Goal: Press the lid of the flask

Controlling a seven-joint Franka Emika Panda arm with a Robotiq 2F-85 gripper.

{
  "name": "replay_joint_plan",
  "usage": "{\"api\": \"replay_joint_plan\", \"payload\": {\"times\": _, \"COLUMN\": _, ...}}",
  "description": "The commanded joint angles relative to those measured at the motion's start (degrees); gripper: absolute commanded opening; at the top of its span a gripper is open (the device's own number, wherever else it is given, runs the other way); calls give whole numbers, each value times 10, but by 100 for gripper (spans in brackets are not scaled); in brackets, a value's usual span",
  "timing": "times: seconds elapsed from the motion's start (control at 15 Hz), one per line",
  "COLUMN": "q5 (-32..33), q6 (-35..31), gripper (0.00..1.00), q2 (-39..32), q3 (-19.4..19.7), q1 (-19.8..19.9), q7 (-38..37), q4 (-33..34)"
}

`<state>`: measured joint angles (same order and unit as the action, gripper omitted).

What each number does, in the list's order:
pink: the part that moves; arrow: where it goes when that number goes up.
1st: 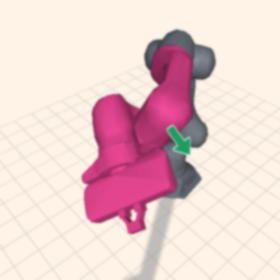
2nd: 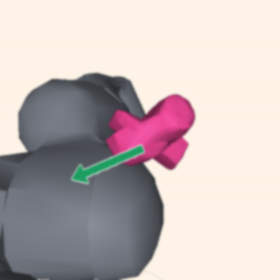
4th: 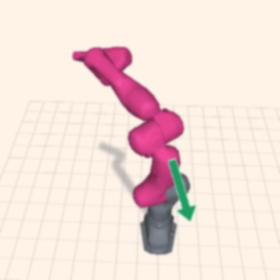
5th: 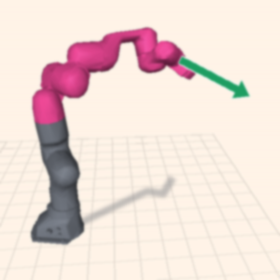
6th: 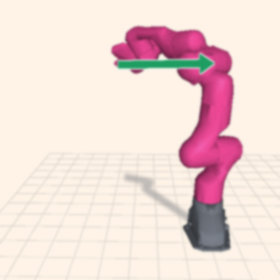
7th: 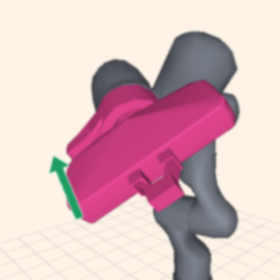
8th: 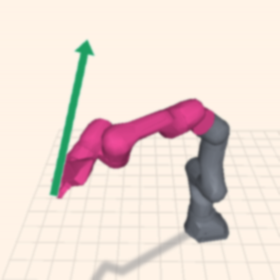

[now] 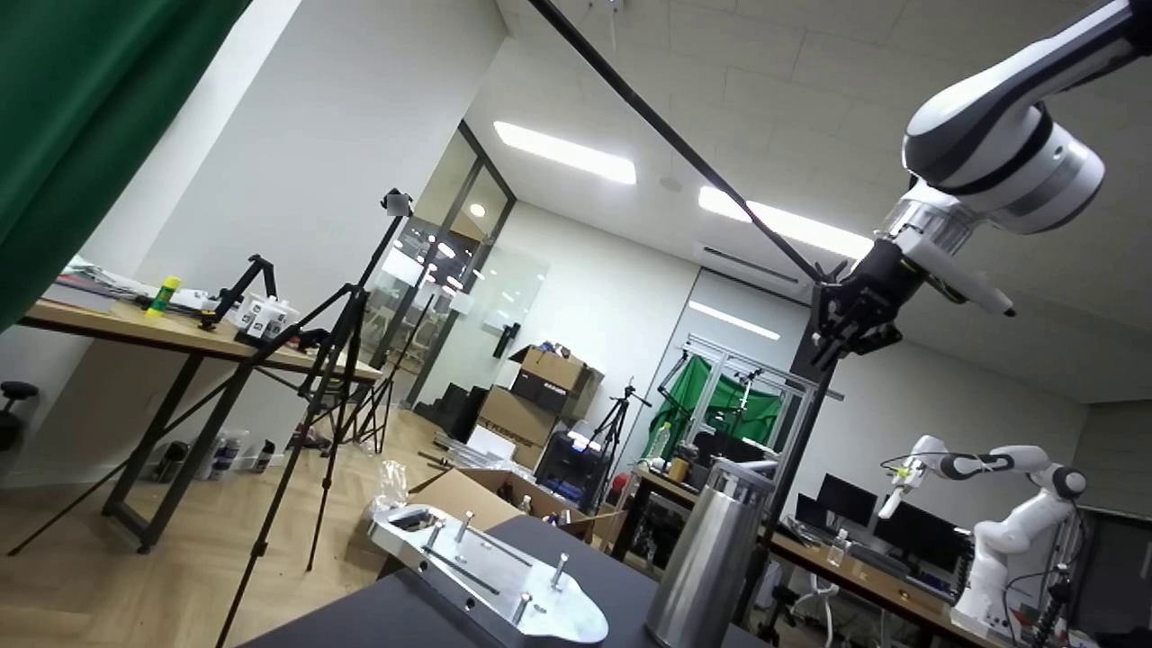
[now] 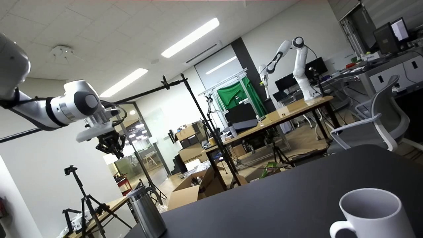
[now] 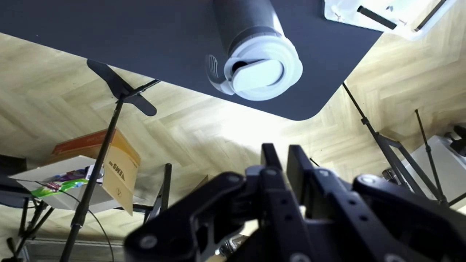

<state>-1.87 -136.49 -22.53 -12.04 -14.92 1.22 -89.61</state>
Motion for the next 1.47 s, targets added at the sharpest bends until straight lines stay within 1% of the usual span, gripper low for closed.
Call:
{"api": "replay_joint_plan", "payload": {"times": 0.0, "q5": 17, "q6": 13, "gripper": 0, "q2": -55, "q3": 6, "q1": -20, "q7": -20, "q4": 76}}
{"api": "replay_joint_plan", "payload": {"times": 0.2, "q5": 22, "q6": 7, "gripper": 0, "q2": -81, "q3": 8, "q1": -30, "q7": -20, "q4": 97}}
{"api": "replay_joint_plan", "payload": {"times": 0.47, "q5": 33, "q6": 19, "gripper": 0, "q2": -107, "q3": 18, "q1": -39, "q7": -23, "q4": 113}}
{"api": "replay_joint_plan", "payload": {"times": 0.73, "q5": 47, "q6": 30, "gripper": 0, "q2": -125, "q3": 29, "q1": -43, "q7": -25, "q4": 120}}
{"api": "replay_joint_plan", "payload": {"times": 1.4, "q5": 59, "q6": 59, "gripper": 0, "q2": -159, "q3": 44, "q1": -45, "q7": -33, "q4": 120}}
